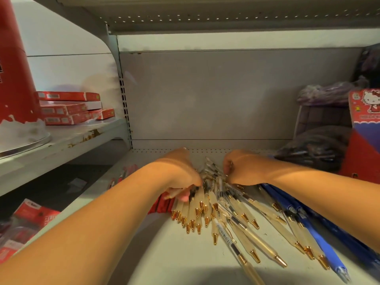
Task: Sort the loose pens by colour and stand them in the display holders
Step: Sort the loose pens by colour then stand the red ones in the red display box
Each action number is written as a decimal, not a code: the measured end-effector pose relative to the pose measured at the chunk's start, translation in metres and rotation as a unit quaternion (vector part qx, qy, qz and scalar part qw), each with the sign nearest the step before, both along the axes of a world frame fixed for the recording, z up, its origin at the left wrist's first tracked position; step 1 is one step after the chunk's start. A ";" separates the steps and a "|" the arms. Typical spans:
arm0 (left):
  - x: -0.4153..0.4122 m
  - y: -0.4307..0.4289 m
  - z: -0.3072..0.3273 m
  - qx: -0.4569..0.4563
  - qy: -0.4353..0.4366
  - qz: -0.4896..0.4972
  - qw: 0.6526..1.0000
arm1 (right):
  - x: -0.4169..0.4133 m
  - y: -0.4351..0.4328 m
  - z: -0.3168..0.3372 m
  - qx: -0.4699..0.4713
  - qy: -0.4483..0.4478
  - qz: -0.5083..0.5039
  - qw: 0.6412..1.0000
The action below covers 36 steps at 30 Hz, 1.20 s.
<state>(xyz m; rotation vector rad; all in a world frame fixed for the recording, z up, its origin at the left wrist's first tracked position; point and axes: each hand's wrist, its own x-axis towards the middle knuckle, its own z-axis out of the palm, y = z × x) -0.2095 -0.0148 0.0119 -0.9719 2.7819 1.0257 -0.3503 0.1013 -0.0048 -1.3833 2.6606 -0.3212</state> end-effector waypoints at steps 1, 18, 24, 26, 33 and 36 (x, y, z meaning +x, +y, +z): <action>-0.001 0.001 -0.002 -0.008 -0.008 -0.007 1.000 | 0.001 -0.001 0.000 -0.007 0.003 -0.007 1.000; -0.003 0.004 -0.003 -0.066 0.009 -0.014 0.998 | 0.013 0.004 0.028 -0.041 -0.056 -0.048 0.996; -0.002 -0.001 -0.006 -0.018 0.036 -0.005 0.999 | 0.038 0.020 0.032 -0.026 -0.344 0.035 0.938; 0.002 0.000 -0.004 -0.039 0.051 -0.005 0.998 | 0.043 0.023 0.028 0.024 -0.293 0.045 0.955; -0.010 0.005 -0.018 -0.083 0.017 0.011 0.996 | 0.031 0.047 0.020 0.103 -0.046 -0.033 0.993; -0.010 0.008 -0.018 -0.130 0.010 -0.007 0.991 | 0.028 0.046 0.014 0.084 -0.061 -0.050 0.993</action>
